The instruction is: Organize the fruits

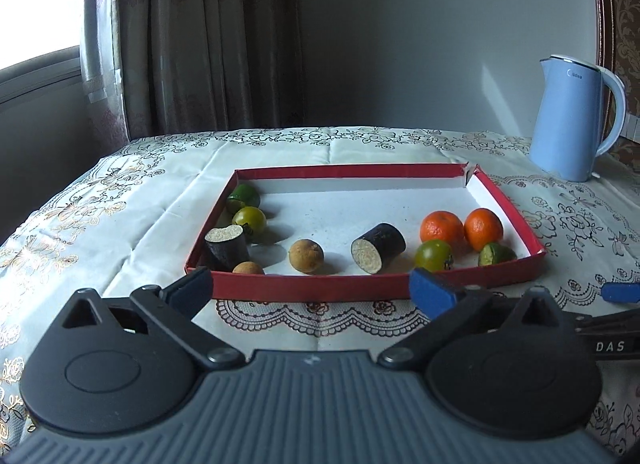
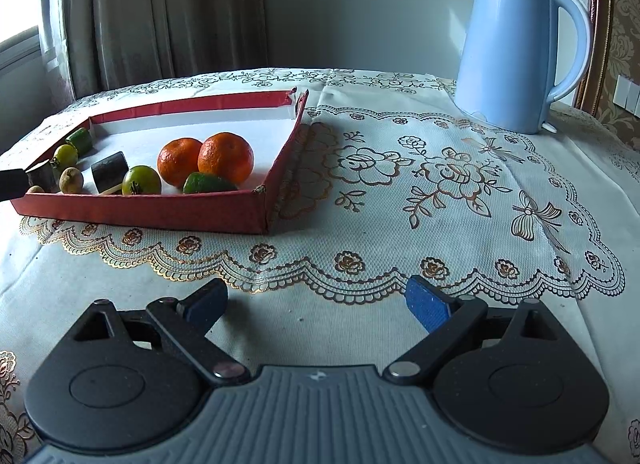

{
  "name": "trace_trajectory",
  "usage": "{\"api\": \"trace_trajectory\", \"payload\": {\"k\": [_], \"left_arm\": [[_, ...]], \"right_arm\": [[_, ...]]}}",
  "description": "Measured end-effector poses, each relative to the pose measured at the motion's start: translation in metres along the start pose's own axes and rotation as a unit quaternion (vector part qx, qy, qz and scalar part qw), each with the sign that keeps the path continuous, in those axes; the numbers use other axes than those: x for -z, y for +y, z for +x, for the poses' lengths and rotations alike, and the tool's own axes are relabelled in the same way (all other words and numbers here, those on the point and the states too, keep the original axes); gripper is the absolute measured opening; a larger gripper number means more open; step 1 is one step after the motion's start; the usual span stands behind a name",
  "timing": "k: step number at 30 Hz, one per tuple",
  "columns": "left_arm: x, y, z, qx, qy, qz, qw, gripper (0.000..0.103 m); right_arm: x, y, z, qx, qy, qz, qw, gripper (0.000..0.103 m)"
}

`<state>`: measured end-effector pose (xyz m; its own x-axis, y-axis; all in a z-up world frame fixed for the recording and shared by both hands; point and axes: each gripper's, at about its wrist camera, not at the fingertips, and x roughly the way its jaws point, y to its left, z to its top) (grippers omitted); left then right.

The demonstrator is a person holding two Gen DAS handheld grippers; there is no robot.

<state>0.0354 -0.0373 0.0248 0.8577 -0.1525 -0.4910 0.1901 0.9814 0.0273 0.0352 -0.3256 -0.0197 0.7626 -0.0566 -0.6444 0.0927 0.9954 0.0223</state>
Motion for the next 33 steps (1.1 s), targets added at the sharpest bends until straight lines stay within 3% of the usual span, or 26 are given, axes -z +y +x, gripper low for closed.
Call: {"api": "trace_trajectory", "payload": {"k": [8,23,33], "left_arm": [[0.022,0.006,-0.006,-0.02,0.017,-0.022,0.9994,0.103],[0.022,0.015,-0.003,-0.03,0.02,-0.031,0.9989,0.103],[0.022,0.02,-0.003,-0.046,0.024,-0.036,0.998,0.103]], "right_arm": [[0.0,0.0,0.0,0.002,0.0,-0.001,1.0,0.097],[0.0,0.015,-0.006,0.029,-0.007,-0.007,1.0,0.1],[-0.004,0.067,-0.034,0.016,-0.069,-0.051,0.996,0.1]]}}
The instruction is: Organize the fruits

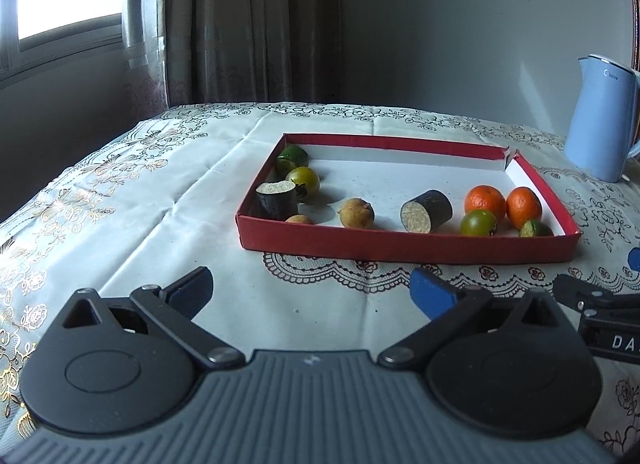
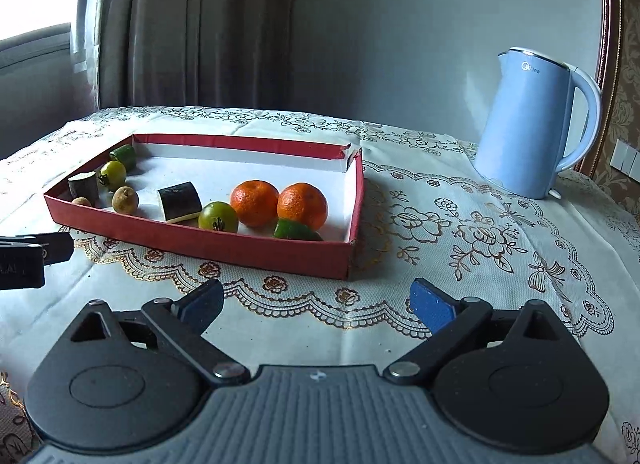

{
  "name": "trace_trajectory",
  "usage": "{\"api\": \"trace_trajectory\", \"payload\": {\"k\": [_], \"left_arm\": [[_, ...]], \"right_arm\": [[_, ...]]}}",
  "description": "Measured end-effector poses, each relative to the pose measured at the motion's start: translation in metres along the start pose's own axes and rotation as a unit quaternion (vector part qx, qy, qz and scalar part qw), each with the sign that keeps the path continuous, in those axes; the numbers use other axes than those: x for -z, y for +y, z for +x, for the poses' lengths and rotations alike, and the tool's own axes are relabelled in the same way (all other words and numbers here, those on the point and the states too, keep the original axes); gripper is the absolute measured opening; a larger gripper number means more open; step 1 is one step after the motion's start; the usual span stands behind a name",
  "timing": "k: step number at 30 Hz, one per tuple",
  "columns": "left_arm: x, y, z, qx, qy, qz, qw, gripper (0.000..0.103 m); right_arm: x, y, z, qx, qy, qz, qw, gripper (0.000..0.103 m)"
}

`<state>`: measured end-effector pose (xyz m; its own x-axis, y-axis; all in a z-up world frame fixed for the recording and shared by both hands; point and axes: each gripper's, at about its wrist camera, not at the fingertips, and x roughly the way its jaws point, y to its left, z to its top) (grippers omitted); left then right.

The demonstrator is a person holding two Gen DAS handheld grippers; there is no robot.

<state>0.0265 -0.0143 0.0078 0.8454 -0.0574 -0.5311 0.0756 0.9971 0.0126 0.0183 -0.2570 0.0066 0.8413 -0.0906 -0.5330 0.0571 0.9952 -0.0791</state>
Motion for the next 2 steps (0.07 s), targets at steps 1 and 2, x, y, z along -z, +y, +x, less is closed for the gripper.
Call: {"api": "trace_trajectory", "payload": {"k": [1,2], "left_arm": [[0.0001,0.0003,0.0006,0.001,0.002,0.0,1.0,0.103],[0.0002,0.0006,0.0009,0.001,0.004,-0.001,1.0,0.103]], "right_arm": [[-0.0007,0.0025,-0.0018,-0.003,-0.002,-0.001,1.0,0.1],[-0.0015,0.0045,-0.0027,-0.006,-0.004,-0.002,1.0,0.1]]}}
